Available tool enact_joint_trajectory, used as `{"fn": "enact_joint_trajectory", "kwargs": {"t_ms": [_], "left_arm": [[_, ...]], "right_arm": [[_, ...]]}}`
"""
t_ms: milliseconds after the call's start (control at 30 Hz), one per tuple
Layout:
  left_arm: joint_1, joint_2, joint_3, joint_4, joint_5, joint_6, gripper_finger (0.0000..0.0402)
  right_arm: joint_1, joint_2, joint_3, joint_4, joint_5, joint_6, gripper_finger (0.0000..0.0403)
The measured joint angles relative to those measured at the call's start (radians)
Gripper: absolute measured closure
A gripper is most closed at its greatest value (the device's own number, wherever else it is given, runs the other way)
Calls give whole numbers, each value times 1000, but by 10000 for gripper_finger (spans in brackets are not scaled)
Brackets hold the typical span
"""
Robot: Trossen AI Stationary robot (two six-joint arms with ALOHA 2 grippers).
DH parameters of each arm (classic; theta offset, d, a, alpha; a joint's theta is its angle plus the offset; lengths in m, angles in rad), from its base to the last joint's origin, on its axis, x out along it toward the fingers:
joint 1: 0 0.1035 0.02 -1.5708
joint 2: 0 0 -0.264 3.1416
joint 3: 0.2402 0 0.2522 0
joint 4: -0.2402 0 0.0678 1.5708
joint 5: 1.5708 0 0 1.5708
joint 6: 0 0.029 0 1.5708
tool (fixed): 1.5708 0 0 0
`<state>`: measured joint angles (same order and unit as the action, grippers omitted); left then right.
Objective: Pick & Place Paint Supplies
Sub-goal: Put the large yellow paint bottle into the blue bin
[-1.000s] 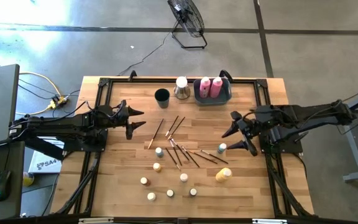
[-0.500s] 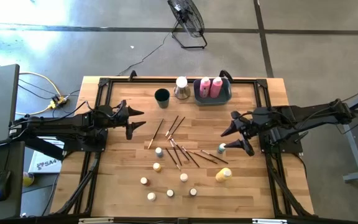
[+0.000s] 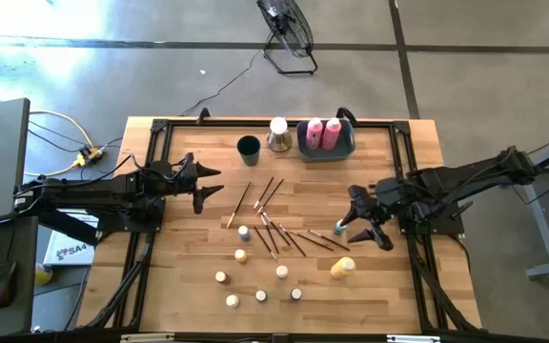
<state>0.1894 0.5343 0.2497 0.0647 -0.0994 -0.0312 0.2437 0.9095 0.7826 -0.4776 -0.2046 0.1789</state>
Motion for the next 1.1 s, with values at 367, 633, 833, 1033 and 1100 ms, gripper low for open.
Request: {"fn": "enact_joint_trajectory", "kwargs": {"t_ms": [367,633,833,1033,1100], "left_arm": [[0,0,0,1,0,-32,176],[0,0,0,1,1,-92,176],[0,0,0,1,1,-109,176],[0,0,0,1,2,-117,176],[0,0,0,1,5,-132,176]], "right_arm": [[204,12,0,14,42,38,172],[351,12,0,10,61,55,172],[379,12,0,9,193,32,172],[378,14,0,-8,208,4,172],[378,25,0,-5,211,3,172]]}}
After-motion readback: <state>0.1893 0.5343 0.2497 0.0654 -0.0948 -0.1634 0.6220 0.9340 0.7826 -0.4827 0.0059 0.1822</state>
